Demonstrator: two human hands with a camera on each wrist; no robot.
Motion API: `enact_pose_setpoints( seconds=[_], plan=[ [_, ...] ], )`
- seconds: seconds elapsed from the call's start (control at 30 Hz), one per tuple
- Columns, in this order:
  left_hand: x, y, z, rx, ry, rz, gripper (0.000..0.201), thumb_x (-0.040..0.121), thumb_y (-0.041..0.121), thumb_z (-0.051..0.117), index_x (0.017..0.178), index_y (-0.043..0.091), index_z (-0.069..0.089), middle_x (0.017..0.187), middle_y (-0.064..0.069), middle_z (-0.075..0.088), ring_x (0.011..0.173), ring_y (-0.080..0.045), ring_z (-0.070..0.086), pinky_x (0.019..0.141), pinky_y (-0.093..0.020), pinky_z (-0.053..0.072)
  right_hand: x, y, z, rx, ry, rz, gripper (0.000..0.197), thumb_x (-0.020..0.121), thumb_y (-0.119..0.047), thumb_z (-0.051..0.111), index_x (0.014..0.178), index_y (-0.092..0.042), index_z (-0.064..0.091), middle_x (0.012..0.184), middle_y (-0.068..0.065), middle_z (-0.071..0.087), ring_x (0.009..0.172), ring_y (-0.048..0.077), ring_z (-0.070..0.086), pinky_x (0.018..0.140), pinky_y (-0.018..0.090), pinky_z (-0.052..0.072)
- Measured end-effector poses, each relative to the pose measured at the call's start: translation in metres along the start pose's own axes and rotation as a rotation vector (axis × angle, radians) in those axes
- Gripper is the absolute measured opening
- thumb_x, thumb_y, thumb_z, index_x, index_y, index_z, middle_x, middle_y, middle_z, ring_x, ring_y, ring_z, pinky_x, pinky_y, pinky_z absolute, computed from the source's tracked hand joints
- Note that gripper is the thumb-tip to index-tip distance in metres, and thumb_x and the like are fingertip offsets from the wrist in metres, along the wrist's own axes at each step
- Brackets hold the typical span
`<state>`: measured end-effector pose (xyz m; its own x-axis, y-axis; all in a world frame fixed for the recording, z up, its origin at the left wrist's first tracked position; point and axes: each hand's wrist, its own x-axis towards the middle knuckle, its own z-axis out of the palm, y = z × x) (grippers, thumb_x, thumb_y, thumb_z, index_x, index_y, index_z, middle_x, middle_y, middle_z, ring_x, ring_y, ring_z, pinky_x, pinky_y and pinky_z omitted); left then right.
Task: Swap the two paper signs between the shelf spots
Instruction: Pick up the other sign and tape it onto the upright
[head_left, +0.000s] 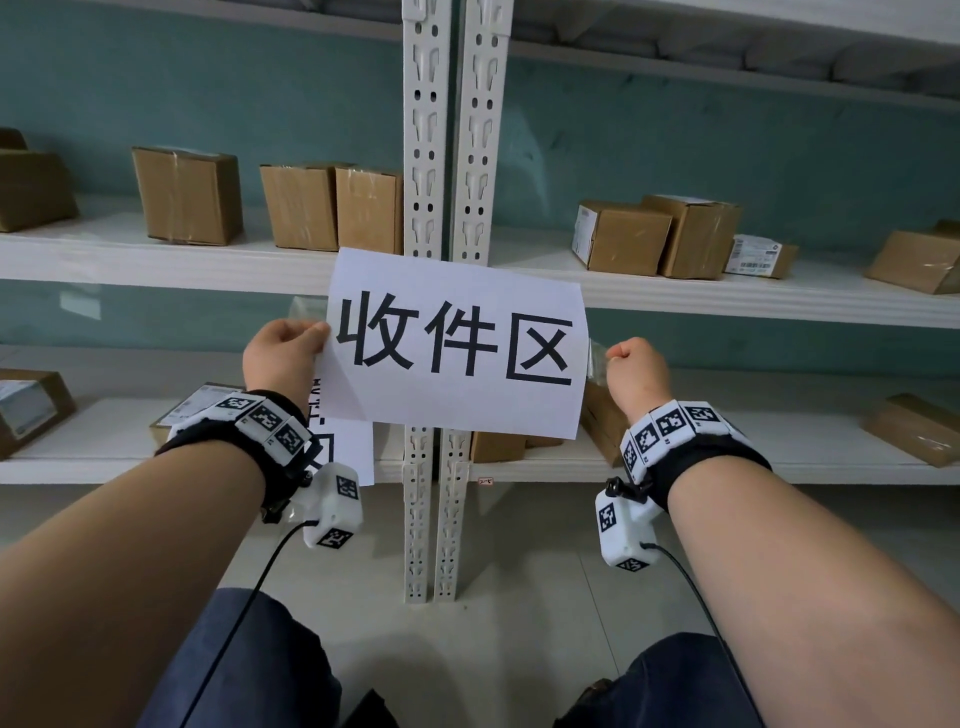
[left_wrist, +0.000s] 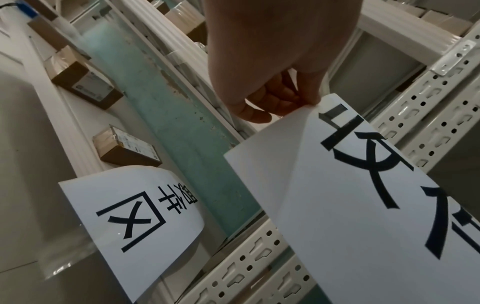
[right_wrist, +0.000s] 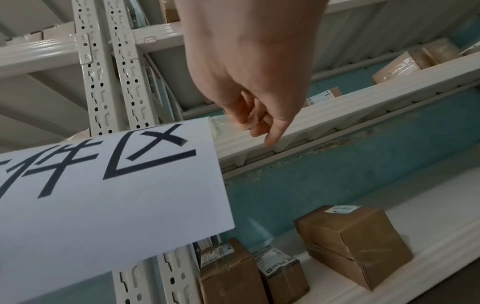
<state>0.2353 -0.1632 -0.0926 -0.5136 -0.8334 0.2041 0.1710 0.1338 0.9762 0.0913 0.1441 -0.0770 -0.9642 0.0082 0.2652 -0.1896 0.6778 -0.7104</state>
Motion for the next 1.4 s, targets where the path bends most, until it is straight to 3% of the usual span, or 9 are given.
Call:
enact_pose_setpoints(
  seconds=[0.1, 0.23, 0.33, 0.57, 0.73, 0.87, 1.13, 1.3, 1.4],
  plan=[
    [0.002, -0.003, 0.001, 0.015, 0.017, 0.006, 0.016, 0.088, 0.02, 0.064, 0.073, 0.021, 0.059, 0.072, 0.006, 0.058, 0.064, -0.008, 0.052, 0.073, -0.026, 0.046, 0.004, 0.001, 0.003, -0.016, 0.008, -0.002, 0.03, 0.093, 0.001, 0.037, 0.111, -0.002, 0.061, 0.12, 0.014, 0.061, 0.106, 0.032, 0.057, 0.076, 0.03, 0.041],
    [0.01, -0.006, -0.002, 0.041, 0.027, 0.031, 0.015, 0.087, 0.022, 0.064, 0.074, 0.024, 0.06, 0.072, 0.006, 0.058, 0.064, -0.009, 0.052, 0.07, -0.025, 0.045, 0.005, 0.004, 0.001, -0.055, -0.003, -0.044, 0.03, 0.094, 0.002, 0.037, 0.114, -0.001, 0.059, 0.123, 0.018, 0.059, 0.112, 0.035, 0.056, 0.09, 0.038, 0.046],
    [0.013, -0.006, -0.003, 0.041, 0.023, 0.041, 0.015, 0.087, 0.022, 0.065, 0.073, 0.025, 0.06, 0.072, 0.007, 0.058, 0.064, -0.009, 0.052, 0.062, -0.021, 0.045, 0.005, 0.004, 0.002, -0.057, -0.005, -0.077, 0.029, 0.095, 0.002, 0.037, 0.114, 0.001, 0.06, 0.123, 0.019, 0.059, 0.111, 0.035, 0.056, 0.089, 0.036, 0.045],
    [0.019, -0.002, -0.006, -0.023, 0.017, 0.038, 0.013, 0.085, 0.025, 0.065, 0.072, 0.022, 0.066, 0.074, 0.003, 0.064, 0.07, -0.013, 0.056, 0.08, -0.032, 0.051, 0.013, 0.005, 0.002, 0.072, 0.032, -0.092, 0.028, 0.096, -0.002, 0.036, 0.112, -0.003, 0.06, 0.122, 0.015, 0.059, 0.111, 0.03, 0.056, 0.088, 0.032, 0.043],
    [0.023, 0.007, -0.001, -0.058, 0.04, 0.057, 0.014, 0.088, 0.027, 0.063, 0.074, 0.023, 0.065, 0.074, 0.005, 0.064, 0.074, -0.014, 0.057, 0.084, -0.034, 0.052, 0.022, -0.001, -0.005, 0.156, 0.027, -0.102, 0.034, 0.096, -0.002, 0.038, 0.125, -0.007, 0.052, 0.119, 0.012, 0.06, 0.099, 0.024, 0.056, 0.08, 0.026, 0.039],
    [0.029, 0.016, 0.004, -0.068, 0.054, 0.052, 0.01, 0.087, 0.028, 0.066, 0.091, 0.019, 0.07, 0.079, 0.008, 0.065, 0.072, -0.01, 0.057, 0.085, -0.032, 0.053, 0.031, -0.009, -0.012, 0.205, 0.07, -0.102, 0.028, 0.095, -0.005, 0.04, 0.115, -0.008, 0.06, 0.117, 0.011, 0.062, 0.108, 0.027, 0.058, 0.085, 0.031, 0.046],
    [0.05, 0.031, 0.01, -0.052, 0.056, 0.088, 0.02, 0.087, 0.024, 0.066, 0.107, 0.022, 0.069, 0.085, 0.007, 0.065, 0.085, -0.016, 0.06, 0.09, -0.033, 0.051, 0.054, -0.029, -0.02, 0.264, 0.083, -0.149, 0.016, 0.093, -0.006, 0.049, 0.102, -0.007, 0.063, 0.099, 0.003, 0.06, 0.092, 0.017, 0.054, 0.081, 0.027, 0.04],
    [0.066, 0.036, 0.019, -0.022, 0.059, 0.112, 0.002, 0.087, 0.022, 0.065, 0.088, 0.023, 0.065, 0.08, 0.004, 0.064, 0.08, -0.018, 0.058, 0.091, -0.04, 0.052, 0.072, -0.039, -0.015, 0.279, 0.09, -0.136, 0.014, 0.092, -0.006, 0.05, 0.098, -0.008, 0.063, 0.093, 0.001, 0.059, 0.088, 0.018, 0.054, 0.077, 0.028, 0.04],
    [0.076, 0.038, 0.023, -0.052, 0.042, 0.106, 0.013, 0.091, 0.018, 0.061, 0.081, 0.027, 0.061, 0.083, 0.002, 0.066, 0.085, -0.019, 0.063, 0.09, -0.038, 0.053, 0.085, -0.043, -0.012, 0.291, 0.114, -0.118, 0.015, 0.092, -0.006, 0.049, 0.1, -0.007, 0.063, 0.093, 0.002, 0.058, 0.087, 0.019, 0.053, 0.075, 0.028, 0.04]
  ],
)
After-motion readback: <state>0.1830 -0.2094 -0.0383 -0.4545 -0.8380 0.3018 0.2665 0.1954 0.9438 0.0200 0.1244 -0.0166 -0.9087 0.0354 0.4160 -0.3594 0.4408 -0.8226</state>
